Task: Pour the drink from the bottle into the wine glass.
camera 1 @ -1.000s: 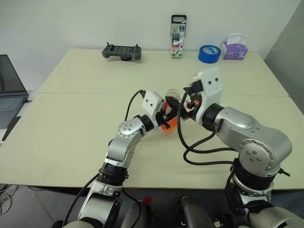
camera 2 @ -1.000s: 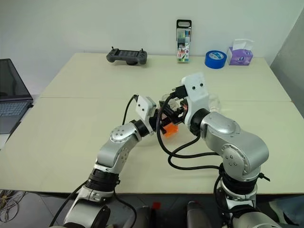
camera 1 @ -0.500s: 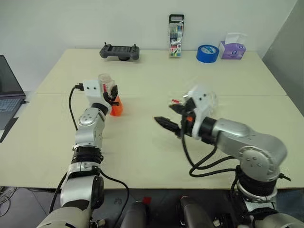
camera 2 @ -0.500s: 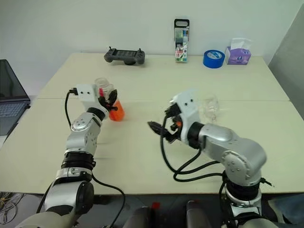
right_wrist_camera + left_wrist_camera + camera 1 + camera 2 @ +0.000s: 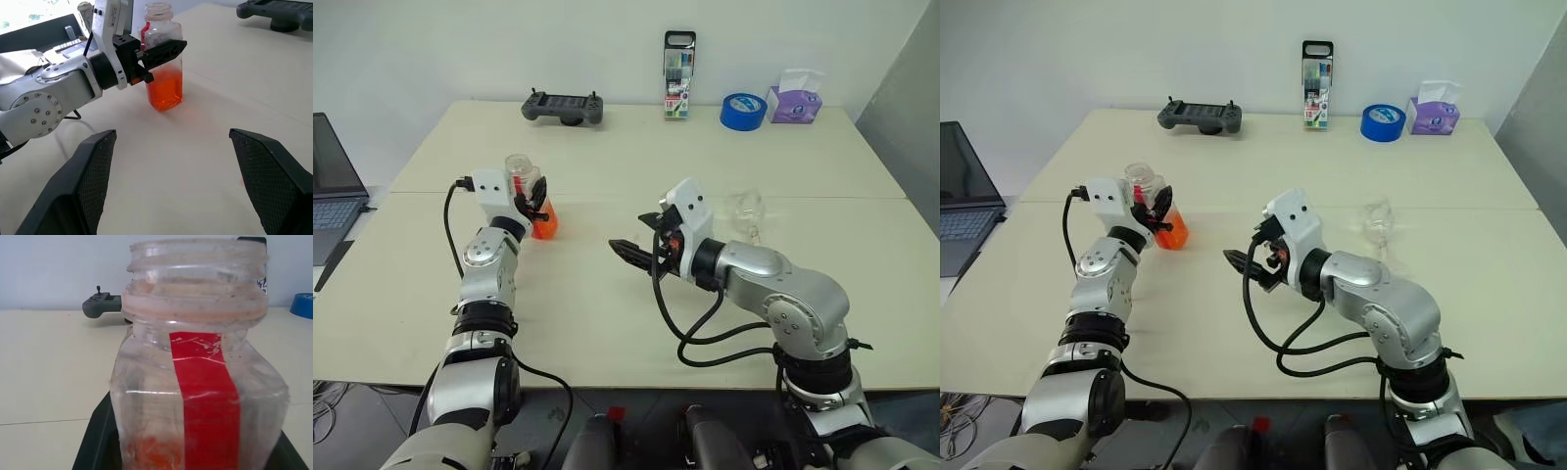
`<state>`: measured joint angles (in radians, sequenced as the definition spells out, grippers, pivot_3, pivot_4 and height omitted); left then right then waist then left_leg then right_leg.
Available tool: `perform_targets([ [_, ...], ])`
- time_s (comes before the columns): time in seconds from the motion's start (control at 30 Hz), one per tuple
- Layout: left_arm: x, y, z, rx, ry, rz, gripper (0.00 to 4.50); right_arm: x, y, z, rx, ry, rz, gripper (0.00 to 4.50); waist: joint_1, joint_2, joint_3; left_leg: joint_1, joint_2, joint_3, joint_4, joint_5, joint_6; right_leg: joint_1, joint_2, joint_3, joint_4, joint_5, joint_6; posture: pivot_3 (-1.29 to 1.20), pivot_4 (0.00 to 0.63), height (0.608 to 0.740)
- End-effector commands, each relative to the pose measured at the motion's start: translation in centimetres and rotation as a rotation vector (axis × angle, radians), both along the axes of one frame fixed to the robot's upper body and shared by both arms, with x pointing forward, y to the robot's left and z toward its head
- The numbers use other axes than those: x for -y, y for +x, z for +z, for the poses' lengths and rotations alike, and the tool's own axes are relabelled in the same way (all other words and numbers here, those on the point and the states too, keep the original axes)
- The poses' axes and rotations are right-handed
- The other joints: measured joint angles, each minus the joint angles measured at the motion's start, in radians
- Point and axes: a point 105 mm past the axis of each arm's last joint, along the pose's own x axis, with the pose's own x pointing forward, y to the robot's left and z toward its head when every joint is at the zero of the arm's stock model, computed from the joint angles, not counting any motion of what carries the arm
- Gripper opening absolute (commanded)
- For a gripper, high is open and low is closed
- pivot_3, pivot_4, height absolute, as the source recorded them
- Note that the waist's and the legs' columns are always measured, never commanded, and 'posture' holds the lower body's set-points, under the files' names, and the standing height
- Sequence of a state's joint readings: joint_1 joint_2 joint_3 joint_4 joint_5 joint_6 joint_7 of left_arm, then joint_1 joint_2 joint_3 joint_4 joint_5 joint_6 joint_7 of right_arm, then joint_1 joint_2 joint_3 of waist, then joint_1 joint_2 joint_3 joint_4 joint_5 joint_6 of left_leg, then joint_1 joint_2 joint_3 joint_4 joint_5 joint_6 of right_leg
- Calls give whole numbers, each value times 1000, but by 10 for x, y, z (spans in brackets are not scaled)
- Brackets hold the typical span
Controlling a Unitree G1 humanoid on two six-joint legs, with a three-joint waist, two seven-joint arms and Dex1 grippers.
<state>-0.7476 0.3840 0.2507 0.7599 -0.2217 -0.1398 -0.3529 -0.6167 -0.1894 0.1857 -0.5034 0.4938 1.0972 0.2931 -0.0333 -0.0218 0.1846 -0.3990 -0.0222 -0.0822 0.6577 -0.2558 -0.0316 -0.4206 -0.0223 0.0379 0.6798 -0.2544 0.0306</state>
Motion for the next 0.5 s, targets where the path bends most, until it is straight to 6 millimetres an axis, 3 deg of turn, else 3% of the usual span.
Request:
perform_targets([
  [0.03, -5, -1, -9, -28, 12, 29, 1599, -1, -8, 11, 48, 14, 32, 3932, 0, 0, 0, 0, 0, 0, 0, 0, 0, 0, 0, 0, 0, 0, 0, 0, 150, 740],
  [0.07, -6, -2, -11, -30, 12, 33, 2317, 0, -8, 11, 49, 11, 30, 3932, 0, 0, 0, 0, 0, 0, 0, 0, 0, 0, 0, 0, 0, 0, 0, 0, 150, 740],
  [0.3, -11, -9, -24, -63, -3, 74, 4465, 5, -4, 12, 53, 6, 10, 3932, -1, 0, 0, -1, 0, 0, 0, 0, 0, -1, -1, 0, 0, 0, 0, 0, 150, 740],
  [0.5, -6, -16, -34, -92, 1, 61, 4465, 10, -2, 13, 56, 6, -6, 3932, 1, 0, 0, -1, 0, -1, 0, 0, 0, 0, -1, 0, 0, 0, 0, 0, 150, 740],
])
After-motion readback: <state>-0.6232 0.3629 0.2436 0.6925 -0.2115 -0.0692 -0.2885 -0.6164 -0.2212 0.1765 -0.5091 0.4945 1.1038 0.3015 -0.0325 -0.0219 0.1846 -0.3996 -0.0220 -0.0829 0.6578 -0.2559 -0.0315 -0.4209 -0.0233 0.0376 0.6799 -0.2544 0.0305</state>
